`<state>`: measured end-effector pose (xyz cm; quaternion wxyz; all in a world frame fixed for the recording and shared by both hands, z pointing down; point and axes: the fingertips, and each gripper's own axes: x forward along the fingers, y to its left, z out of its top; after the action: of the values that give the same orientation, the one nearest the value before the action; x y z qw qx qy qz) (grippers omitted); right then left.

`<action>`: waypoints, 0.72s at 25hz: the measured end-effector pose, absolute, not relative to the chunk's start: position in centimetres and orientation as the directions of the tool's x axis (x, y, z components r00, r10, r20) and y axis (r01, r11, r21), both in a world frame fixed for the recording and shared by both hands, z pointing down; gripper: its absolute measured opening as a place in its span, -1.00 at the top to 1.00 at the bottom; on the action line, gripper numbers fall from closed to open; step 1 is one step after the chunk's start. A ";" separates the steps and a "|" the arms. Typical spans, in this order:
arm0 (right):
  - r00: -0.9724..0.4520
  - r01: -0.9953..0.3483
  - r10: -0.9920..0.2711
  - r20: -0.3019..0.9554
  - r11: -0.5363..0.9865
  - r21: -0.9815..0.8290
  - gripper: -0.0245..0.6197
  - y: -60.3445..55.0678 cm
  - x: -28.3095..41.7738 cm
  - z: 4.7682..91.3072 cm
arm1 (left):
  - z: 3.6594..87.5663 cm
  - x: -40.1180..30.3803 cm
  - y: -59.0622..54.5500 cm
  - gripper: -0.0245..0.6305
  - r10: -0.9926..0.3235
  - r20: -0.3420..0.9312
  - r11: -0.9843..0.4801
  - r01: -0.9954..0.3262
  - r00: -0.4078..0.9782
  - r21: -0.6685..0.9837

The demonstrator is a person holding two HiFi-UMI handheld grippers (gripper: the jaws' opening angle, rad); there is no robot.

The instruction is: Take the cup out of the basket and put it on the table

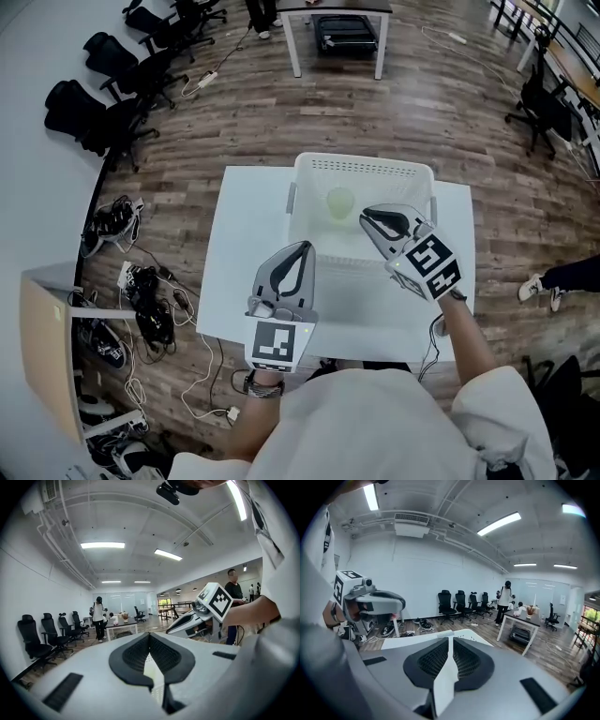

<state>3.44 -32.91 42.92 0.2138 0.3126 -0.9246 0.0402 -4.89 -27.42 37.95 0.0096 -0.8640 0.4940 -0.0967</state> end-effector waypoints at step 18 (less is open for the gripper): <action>-0.639 -0.358 -0.281 0.716 0.933 0.046 0.66 -38.8 0.2 56.2 | 41.5 -4.3 -29.6 0.92 -0.860 0.218 -0.485 -0.871 0.461 -0.076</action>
<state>0.15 -38.81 56.17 0.3864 0.1768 -0.9039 0.0499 -4.33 -29.65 41.45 -0.0232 -0.8543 0.5067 -0.1138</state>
